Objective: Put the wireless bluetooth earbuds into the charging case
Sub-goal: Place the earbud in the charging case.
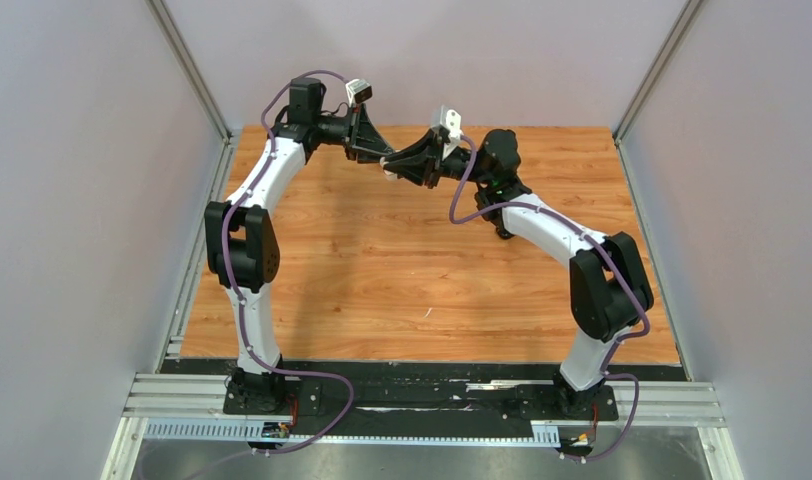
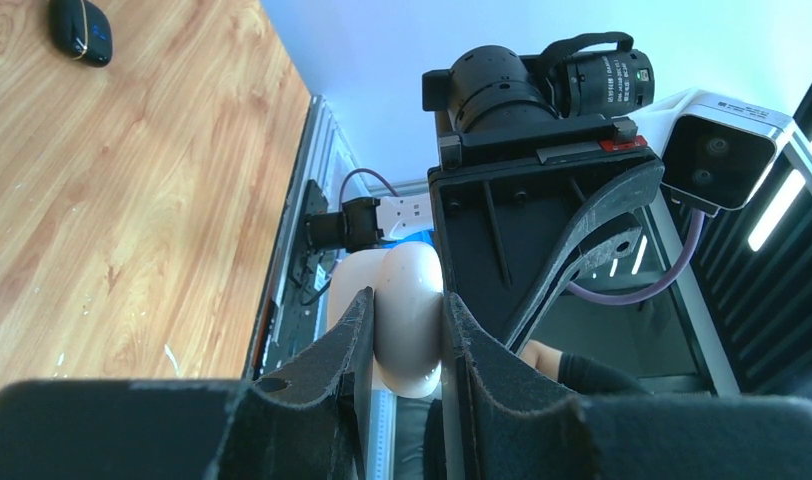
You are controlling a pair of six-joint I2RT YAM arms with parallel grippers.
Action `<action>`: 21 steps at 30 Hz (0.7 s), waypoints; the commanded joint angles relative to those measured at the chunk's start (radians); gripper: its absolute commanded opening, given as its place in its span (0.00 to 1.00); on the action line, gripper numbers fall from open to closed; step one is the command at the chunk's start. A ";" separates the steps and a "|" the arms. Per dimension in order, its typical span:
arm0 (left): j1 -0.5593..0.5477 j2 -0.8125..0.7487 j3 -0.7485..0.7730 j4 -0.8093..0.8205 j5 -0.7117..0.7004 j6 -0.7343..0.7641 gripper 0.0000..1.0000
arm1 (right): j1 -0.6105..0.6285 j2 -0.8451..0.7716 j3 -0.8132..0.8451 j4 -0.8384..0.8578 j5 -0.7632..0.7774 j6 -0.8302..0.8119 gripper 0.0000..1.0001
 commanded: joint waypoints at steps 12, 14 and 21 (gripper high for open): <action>0.002 -0.026 0.051 0.005 0.048 -0.003 0.00 | -0.017 -0.061 -0.013 -0.044 -0.024 -0.025 0.20; 0.002 -0.026 0.049 0.005 0.048 -0.003 0.00 | -0.018 -0.058 -0.007 -0.045 -0.028 -0.022 0.23; 0.002 -0.031 0.039 0.005 0.047 -0.003 0.00 | -0.016 -0.041 0.020 -0.076 -0.042 -0.029 0.27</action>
